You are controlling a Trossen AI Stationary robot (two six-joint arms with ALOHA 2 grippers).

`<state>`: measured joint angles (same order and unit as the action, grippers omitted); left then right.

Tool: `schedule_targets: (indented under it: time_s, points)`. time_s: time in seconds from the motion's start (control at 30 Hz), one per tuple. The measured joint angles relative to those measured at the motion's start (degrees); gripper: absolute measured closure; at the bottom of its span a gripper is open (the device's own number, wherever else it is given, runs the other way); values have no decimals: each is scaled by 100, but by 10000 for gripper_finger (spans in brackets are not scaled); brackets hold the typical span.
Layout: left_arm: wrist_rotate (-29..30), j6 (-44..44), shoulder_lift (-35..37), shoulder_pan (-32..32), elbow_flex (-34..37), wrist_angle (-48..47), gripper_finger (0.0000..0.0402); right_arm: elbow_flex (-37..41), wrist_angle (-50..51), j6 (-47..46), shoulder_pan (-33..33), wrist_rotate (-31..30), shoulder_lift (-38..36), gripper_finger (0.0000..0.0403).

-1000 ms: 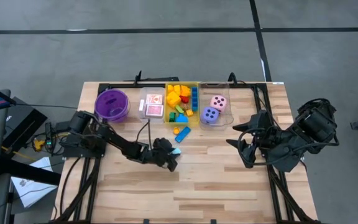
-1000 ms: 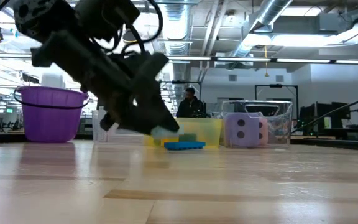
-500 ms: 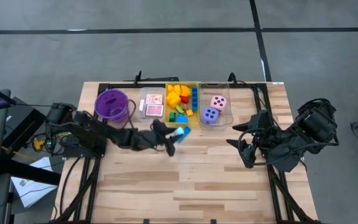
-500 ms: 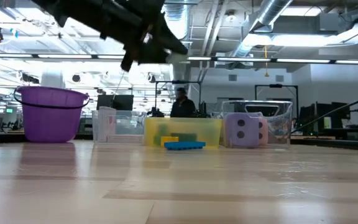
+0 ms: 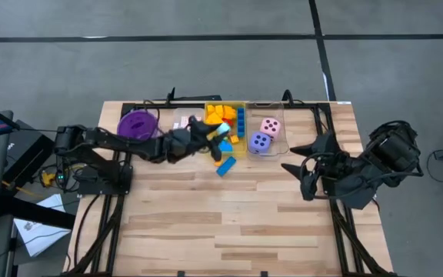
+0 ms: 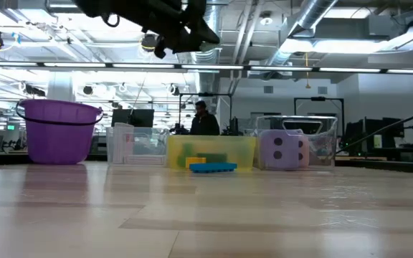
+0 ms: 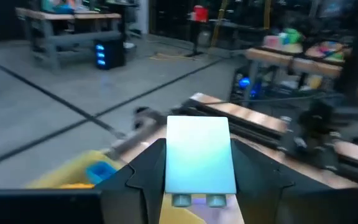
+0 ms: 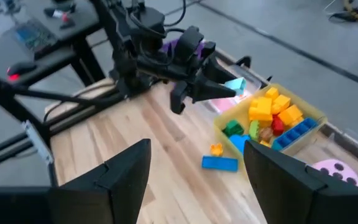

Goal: Pick & Place Toys
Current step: Put the light blue gamepiece into the yellow bin

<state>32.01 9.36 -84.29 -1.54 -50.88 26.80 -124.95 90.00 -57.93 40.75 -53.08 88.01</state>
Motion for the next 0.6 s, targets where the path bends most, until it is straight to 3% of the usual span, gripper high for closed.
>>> schedule_targets:
  time_s: [0.43, 0.6]
  points:
    - [-1648, -435, -937, -1346, -832, -269, 252, -2, -254, -13, -293, -885, -268, 152]
    - [-1740, -446, -1291, -1465, -1037, -953, 252, -2, -345, -11, -475, -1174, -350, 152]
